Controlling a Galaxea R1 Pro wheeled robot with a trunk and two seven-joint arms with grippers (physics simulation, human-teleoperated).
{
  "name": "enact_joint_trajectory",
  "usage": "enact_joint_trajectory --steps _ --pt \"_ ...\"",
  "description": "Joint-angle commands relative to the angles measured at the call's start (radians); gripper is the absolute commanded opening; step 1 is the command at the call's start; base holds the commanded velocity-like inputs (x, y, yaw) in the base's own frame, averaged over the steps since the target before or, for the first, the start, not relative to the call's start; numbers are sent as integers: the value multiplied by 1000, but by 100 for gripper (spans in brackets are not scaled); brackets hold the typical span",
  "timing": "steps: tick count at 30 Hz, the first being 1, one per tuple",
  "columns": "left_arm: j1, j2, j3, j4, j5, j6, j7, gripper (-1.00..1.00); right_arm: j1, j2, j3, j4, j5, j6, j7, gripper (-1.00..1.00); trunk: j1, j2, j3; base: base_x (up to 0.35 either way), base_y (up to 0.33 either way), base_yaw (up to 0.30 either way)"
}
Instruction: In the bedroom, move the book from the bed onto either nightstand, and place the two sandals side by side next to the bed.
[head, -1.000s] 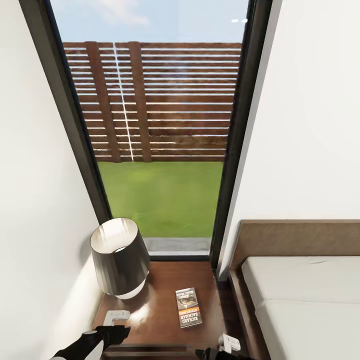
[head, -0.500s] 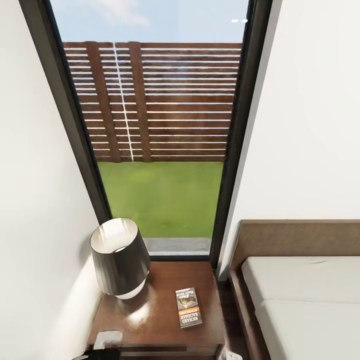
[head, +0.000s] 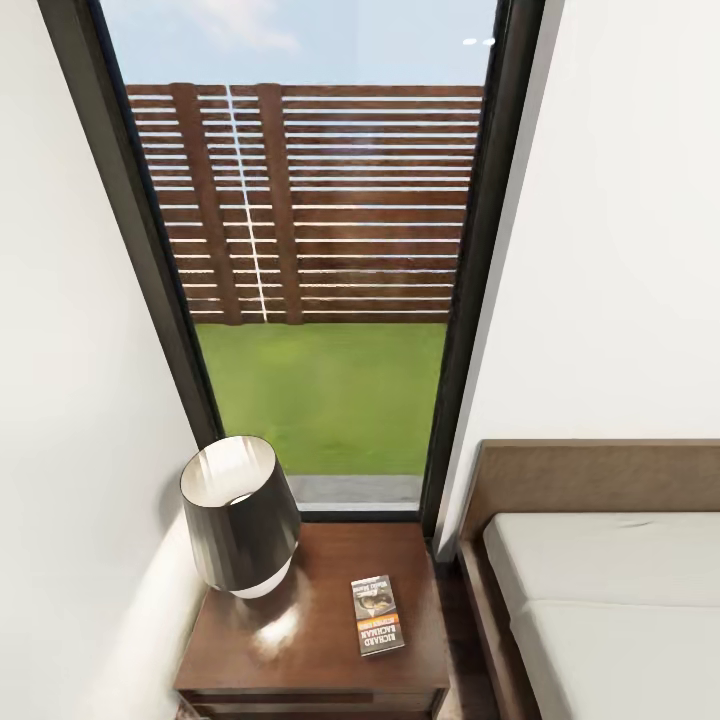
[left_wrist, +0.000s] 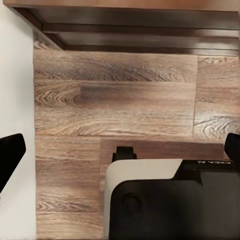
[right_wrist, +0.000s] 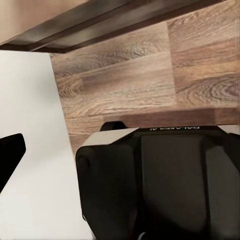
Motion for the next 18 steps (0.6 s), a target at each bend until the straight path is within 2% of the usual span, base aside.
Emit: enact_joint_trajectory --steps 1,14,18 --pt "4 1 -8 1 10 -5 0 100 3 0 -9 -4 7 8 4 100 1 -2 -2 0 0 0" --pt "40 3 -8 2 9 -32 20 100 31 -5 -10 -9 7 8 4 100 1 -2 -2 0 0 0" --pt "55 3 -8 2 9 -37 22 100 48 -14 -10 -13 6 8 4 100 1 -2 -2 0 0 0"
